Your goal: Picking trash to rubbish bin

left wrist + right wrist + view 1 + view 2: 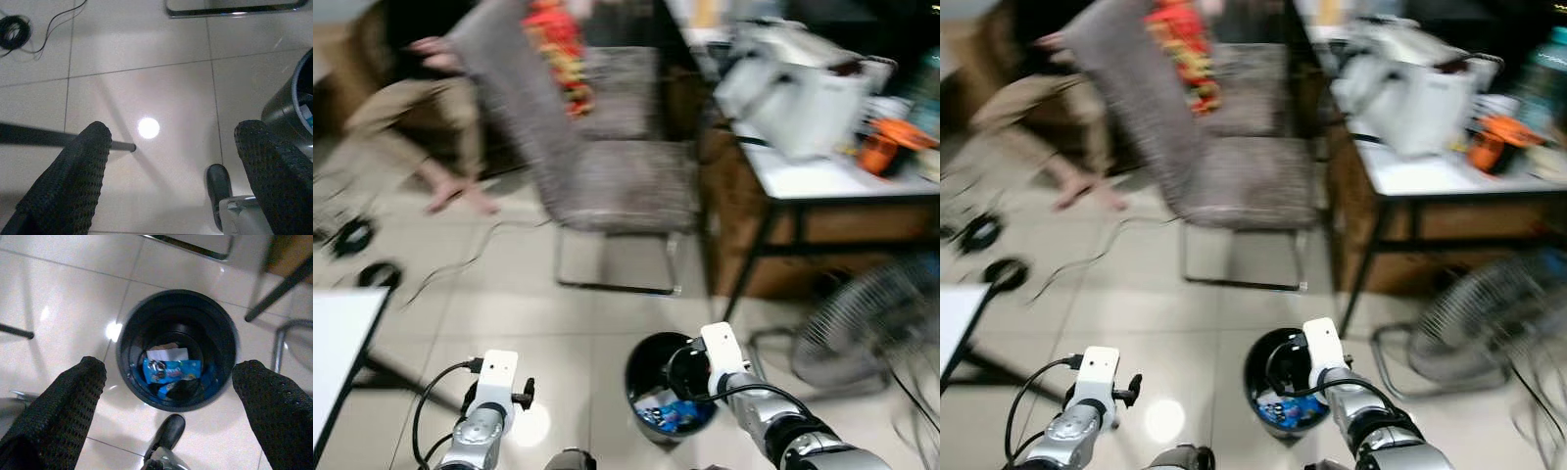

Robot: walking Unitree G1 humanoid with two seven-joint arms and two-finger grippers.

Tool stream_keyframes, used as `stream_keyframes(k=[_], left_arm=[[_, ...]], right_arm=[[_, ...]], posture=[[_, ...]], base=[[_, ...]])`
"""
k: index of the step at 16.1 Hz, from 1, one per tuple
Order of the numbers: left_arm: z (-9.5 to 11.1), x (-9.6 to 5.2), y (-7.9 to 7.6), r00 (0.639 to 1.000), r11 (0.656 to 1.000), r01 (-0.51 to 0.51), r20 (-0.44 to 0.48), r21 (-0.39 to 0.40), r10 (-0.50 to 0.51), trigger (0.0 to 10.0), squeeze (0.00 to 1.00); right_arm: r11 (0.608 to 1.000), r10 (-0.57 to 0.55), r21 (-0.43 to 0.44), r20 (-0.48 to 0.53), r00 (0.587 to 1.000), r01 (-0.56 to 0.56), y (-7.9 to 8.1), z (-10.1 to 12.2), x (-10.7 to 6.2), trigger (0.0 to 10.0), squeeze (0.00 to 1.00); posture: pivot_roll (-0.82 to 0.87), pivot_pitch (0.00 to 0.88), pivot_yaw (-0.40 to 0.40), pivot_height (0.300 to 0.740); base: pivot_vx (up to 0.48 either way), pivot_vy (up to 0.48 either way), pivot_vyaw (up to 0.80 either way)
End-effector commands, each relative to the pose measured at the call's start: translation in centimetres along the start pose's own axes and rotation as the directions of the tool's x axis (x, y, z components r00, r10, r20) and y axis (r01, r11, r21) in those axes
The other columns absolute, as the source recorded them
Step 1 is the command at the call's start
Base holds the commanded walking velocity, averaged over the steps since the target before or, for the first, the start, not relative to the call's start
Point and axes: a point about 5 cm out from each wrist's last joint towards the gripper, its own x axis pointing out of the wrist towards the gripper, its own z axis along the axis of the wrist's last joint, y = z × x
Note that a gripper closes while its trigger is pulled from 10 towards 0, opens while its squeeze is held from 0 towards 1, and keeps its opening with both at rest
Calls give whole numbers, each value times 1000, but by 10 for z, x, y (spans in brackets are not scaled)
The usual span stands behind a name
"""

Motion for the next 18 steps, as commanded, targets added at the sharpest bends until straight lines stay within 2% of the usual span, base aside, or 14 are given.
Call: stream_keyframes(k=[1,3,5,9,13,18], left_arm=[[0,0,2,1000,1000,-20,-6,-7,20,10000,0],[3,2,0,1000,1000,-22,-9,-12,22,10000,0],[-2,1,-2,998,1000,-23,-59,4,24,10000,0],[-5,1,-1,997,1000,-21,-72,11,22,10000,0],[-11,-1,2,993,999,-40,-107,3,40,10000,0],[-13,-1,3,991,999,-50,-120,15,51,10000,0]], right_arm=[[1000,8,-15,-2,1000,-8,1,-1,0,10000,0],[1000,4,-18,-6,1000,-4,0,-1,0,10000,0],[1000,4,-23,-12,1000,-4,0,-2,0,10000,0],[1000,-6,-15,-18,1000,6,-1,-3,0,10000,0],[1000,-7,-5,-32,999,7,-1,-7,-1,10000,0],[1000,-3,5,-39,999,3,0,-9,-1,10000,0]], posture=[[-5,32,25,740],[-8,33,26,740],[-12,35,24,740],[-22,34,25,740],[-21,45,30,740],[-21,49,36,740]], base=[[0,0,800],[0,0,800],[0,0,800],[0,0,720],[0,0,0],[-360,0,0]])
